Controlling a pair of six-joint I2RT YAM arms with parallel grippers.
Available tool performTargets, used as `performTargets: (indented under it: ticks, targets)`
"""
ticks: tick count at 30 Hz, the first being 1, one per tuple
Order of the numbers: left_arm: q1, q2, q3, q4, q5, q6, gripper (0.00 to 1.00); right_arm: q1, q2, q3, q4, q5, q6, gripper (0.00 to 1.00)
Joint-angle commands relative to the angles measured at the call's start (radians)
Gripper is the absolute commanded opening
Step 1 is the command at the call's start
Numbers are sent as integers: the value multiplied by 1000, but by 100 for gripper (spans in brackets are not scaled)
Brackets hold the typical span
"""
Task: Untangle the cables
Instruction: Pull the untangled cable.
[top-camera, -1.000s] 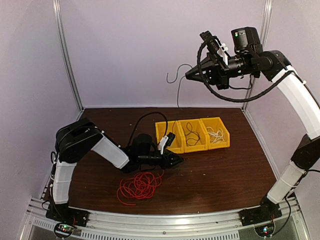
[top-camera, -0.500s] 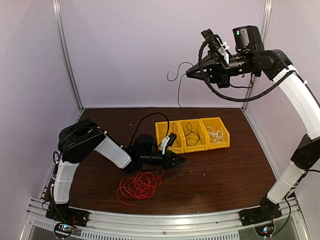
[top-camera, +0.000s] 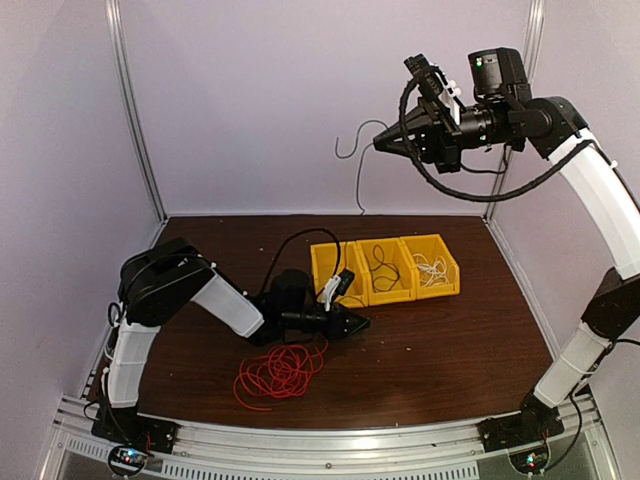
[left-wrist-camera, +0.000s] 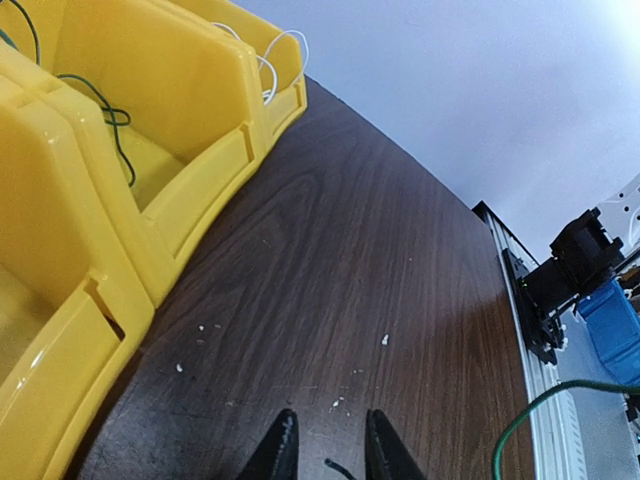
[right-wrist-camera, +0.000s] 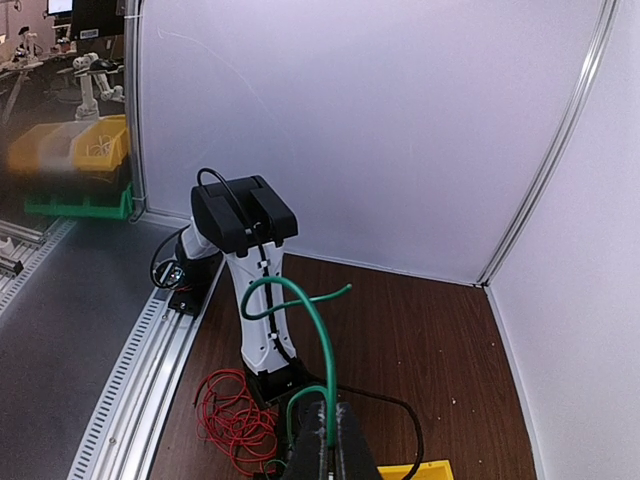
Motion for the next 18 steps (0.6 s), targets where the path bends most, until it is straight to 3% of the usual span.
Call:
performTargets:
  ticks: [1, 9, 15, 18]
  targets:
    - [4, 19, 18, 27, 4, 6, 20, 6, 5, 25, -9, 15, -10, 0]
    - [3, 16, 9, 38, -3, 0, 0, 7, -1, 24, -12, 31, -17, 0]
    - [22, -125, -79, -35, -82, 43, 0, -8, -11, 21, -40, 111, -57, 0]
    - [65, -262, -179, -84, -143, 54, 0, -82, -30, -17, -42, 115, -59, 0]
